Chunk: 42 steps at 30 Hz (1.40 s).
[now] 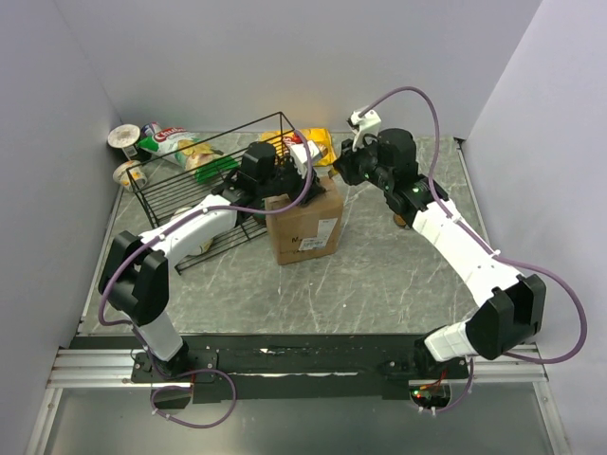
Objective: Unpack the express box
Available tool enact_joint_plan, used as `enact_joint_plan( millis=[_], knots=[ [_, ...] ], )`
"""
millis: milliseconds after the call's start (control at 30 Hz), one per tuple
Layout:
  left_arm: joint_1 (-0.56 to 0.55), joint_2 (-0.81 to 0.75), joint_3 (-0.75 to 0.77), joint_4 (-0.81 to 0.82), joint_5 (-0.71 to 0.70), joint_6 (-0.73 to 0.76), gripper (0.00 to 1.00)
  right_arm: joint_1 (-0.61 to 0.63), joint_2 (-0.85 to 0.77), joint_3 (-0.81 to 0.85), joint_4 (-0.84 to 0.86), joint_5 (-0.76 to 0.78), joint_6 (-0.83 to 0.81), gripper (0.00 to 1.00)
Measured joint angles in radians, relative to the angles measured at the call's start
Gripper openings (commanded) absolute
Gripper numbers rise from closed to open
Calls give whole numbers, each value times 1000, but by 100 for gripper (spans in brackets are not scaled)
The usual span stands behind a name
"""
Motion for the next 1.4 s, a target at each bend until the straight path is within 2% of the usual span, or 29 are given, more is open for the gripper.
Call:
enact_joint_plan(
  millis=[133, 200, 233, 333, 800, 900, 1033, 1200, 1300, 1400],
  knots=[
    [-6, 0, 0, 1, -2, 1, 39, 1, -25, -24, 3, 3, -4, 0],
    [-6, 0, 0, 0, -2, 0, 34, 1, -38, -37, 4, 3, -5, 0],
    [-8, 0, 0, 0, -10, -1, 27, 1, -50, -43, -1, 3, -5, 0],
    [-10, 0, 0, 1, -19, -8, 22, 3, -68, -57, -14, 2, -5, 0],
    [-15, 13, 0, 29, -52, -33, 10, 19, -227, -107, -186, 0, 1, 0],
    [-17, 14, 0, 31, -47, -39, 15, 21, -242, -109, -213, 0, 3, 0],
    [-19, 14, 2, 34, -19, -39, 36, 21, -257, -94, -267, 0, 7, 0],
    [-10, 14, 23, -6, 24, -20, 55, 15, -313, -39, -394, -16, -22, 0],
    [-6, 14, 51, -58, 71, -11, 67, -15, -373, -33, -401, -57, -53, 0],
    [-8, 14, 82, -120, 115, -5, 73, -101, -398, -48, -391, -131, -55, 0]
  ],
)
